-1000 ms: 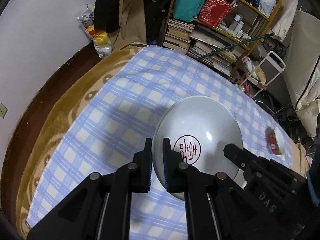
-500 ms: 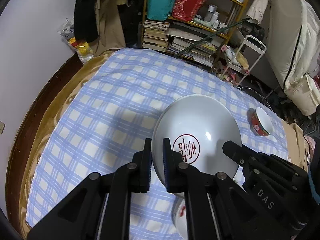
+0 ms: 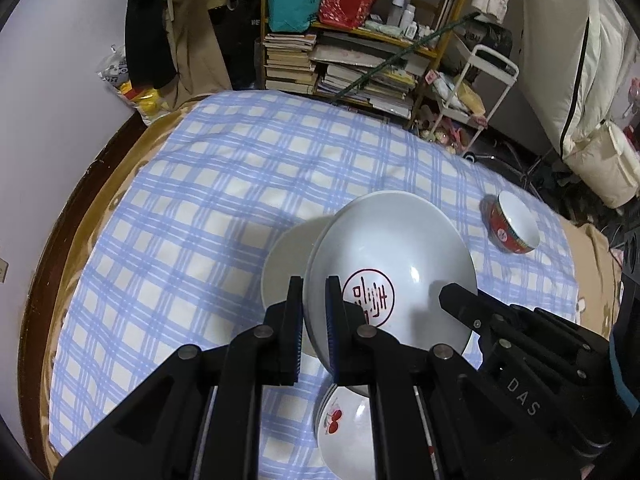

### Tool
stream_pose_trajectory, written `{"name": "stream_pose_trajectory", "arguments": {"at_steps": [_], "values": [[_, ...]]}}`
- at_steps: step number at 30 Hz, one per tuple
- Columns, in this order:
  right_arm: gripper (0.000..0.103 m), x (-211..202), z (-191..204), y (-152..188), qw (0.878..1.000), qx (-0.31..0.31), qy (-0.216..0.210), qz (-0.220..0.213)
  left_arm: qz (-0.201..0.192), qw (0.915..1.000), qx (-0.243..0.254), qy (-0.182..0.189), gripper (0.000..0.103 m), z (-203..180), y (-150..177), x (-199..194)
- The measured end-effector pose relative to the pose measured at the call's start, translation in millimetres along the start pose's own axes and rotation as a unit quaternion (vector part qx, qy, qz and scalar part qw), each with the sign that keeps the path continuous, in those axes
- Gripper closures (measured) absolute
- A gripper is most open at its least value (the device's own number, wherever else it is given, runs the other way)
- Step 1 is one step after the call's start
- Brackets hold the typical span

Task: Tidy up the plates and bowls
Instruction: 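Lower the red-character bowl into the large white bowl with both tools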

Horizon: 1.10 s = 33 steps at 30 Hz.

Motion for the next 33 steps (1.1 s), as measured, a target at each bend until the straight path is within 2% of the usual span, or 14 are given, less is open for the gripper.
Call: {"name": "stream_pose_trajectory", "arguments": {"at_steps": [8,14,19,33], "values": [[0.094,17,-15,3,1.000,0.008,-0.012,0.012,0.017,0.9998,0.003,-0.009,0.094,-7,0,18],[0.094,30,-13,1,0.999,0.011,-0.024,0.019,0.026,0.9996,-0.007,-0.014,0.093,2,-2,25],[0.094,40,-6,-3,0.999,0.003,-0.023,0.024,0.030,0.9993,-0.004,-0.020,0.093,11,-2,32],[0.094,57,-6,-5,0.999,-0.004,-0.010,0.035,0.050,0.9986,-0.012,-0.008,0.093,21,-1,57]]}}
Point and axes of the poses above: each gripper's, at about its wrist camera, not at the fingertips, and x roughly the way its jaws point, z to its left, y to its underside, the point moved 7 cm from there along x, roughly the way its jaws point, and after that the axes turned 12 degrees about z, right-handed, at the moved point
